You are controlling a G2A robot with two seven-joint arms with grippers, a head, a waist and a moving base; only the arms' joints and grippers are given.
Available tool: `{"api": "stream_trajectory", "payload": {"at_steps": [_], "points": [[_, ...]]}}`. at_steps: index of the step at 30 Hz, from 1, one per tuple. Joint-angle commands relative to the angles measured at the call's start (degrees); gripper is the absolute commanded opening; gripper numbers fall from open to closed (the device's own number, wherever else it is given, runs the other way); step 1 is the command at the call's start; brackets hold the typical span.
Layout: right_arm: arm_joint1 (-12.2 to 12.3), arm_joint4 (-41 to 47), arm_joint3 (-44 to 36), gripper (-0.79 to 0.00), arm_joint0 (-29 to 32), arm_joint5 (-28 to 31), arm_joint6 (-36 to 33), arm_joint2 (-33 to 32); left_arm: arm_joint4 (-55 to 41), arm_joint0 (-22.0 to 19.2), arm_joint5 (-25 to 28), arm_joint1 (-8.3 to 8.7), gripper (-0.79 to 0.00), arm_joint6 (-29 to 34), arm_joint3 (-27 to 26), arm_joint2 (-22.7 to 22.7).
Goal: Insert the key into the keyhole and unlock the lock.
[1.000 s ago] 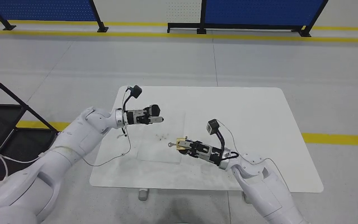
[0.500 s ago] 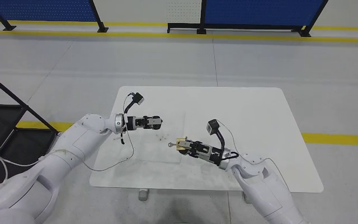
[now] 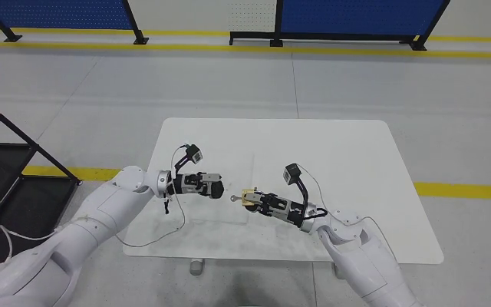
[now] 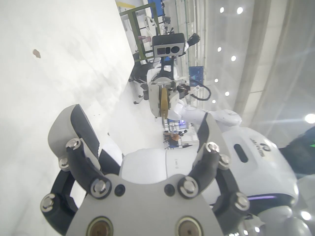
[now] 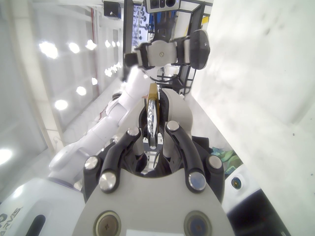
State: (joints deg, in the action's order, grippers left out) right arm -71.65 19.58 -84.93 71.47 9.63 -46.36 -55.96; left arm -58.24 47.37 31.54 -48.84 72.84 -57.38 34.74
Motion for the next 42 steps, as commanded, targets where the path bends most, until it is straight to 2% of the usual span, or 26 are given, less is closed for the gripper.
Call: {"api": "stream_trajectory", "payload": {"at_steps": [1,12,15,20,23,29,33,37,42], "points": [[0.00,0.00,0.00,-0.785,0.00,0.00,0.00,0.00,0.06,0.00,-0.16,-0.01,0.000,0.10,0.04,0.07],[0.00,0.00,0.00,-0.785,0.00,0.00,0.00,0.00,0.06,0.00,-0.16,-0.01,0.000,0.10,0.04,0.07],[0.00,0.00,0.00,-0.785,0.00,0.00,0.00,0.00,-1.56,0.57,-5.23,0.04,0.000,-1.85,-1.02,1.30],[0.00,0.00,0.00,-0.785,0.00,0.00,0.00,0.00,-4.73,-0.33,-14.95,0.76,0.000,3.70,0.67,4.67],[0.00,0.00,0.00,-0.785,0.00,0.00,0.00,0.00,-4.38,-0.39,-16.49,1.07,0.000,5.77,1.73,6.29],[0.00,0.00,0.00,-0.785,0.00,0.00,0.00,0.00,-3.35,1.64,-16.69,1.41,0.000,8.31,2.70,8.39],[0.00,0.00,0.00,-0.785,0.00,0.00,0.00,0.00,-2.56,3.49,-14.47,1.44,0.000,9.34,2.36,9.51],[0.00,0.00,0.00,-0.785,0.00,0.00,0.00,0.00,-1.56,5.77,-10.44,1.43,0.000,10.23,0.64,10.58],[0.00,0.00,0.00,-0.785,0.00,0.00,0.00,0.00,0.07,8.97,-9.15,1.51,0.000,9.05,-3.32,11.81]]}}
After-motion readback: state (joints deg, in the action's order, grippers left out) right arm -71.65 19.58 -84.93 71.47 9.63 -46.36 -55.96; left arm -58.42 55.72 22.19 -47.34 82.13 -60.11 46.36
